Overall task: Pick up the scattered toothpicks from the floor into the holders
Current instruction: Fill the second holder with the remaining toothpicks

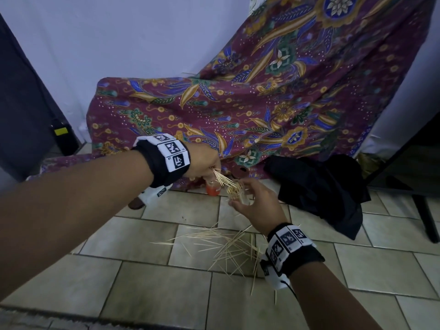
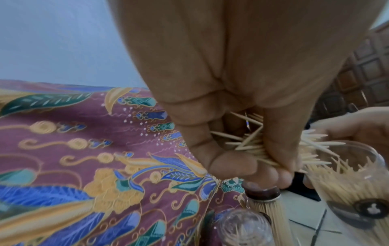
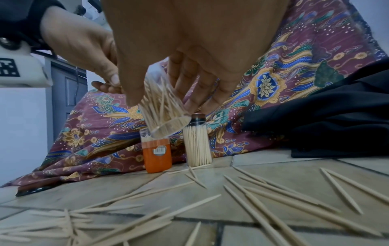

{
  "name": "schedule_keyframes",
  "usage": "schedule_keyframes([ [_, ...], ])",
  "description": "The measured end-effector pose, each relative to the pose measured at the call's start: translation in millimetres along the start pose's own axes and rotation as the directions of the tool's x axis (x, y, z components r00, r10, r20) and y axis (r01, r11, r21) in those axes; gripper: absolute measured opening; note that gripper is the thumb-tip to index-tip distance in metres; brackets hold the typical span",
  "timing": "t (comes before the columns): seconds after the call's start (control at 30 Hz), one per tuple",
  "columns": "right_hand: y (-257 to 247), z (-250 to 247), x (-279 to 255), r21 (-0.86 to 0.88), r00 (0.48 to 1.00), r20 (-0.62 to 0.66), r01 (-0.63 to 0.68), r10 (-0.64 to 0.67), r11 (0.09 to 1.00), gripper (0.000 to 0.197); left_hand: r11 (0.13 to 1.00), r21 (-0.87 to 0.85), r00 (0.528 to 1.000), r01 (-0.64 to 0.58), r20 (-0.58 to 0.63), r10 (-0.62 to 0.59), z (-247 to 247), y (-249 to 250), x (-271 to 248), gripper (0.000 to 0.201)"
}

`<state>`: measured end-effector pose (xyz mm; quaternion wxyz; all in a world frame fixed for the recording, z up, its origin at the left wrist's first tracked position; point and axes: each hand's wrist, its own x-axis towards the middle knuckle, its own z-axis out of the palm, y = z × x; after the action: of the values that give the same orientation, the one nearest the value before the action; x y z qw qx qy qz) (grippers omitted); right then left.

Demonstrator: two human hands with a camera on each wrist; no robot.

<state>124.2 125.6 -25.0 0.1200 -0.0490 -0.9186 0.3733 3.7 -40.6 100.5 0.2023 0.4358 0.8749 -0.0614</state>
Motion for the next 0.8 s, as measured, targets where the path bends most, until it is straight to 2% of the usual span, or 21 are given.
schedule_keyframes([
  [0.23,-4.1,1.1,5.1,-0.018,0.999,0.036,0.016,-0.015,1.000,0.047,0.976,0.215,0.995,0.036,0.087,-0.056,-11.8,20.9,15.7,0.016],
  [0.33,-3.1,1.7,7.1,-0.023,0.999,0.042,0.006,-0.005,1.000,0.047,0.951,0.306,0.995,0.036,0.074,-0.061,-15.2,27.6,19.1,0.028],
  [0.4,-2.0,1.6,8.1,-0.024,0.999,0.043,0.002,-0.001,1.000,0.047,0.936,0.350,0.996,0.031,0.071,-0.059,-18.8,32.8,20.5,0.029],
  [0.67,-7.7,-2.9,11.2,-0.021,0.999,0.029,0.019,-0.019,1.000,0.043,0.910,0.415,0.988,0.022,0.128,-0.082,-26.9,57.5,20.5,0.013],
  [0.8,-9.2,-1.7,11.3,-0.022,0.999,0.033,0.031,-0.030,0.999,0.045,0.934,0.359,0.993,-0.004,0.110,-0.038,-27.2,63.8,23.8,0.035],
])
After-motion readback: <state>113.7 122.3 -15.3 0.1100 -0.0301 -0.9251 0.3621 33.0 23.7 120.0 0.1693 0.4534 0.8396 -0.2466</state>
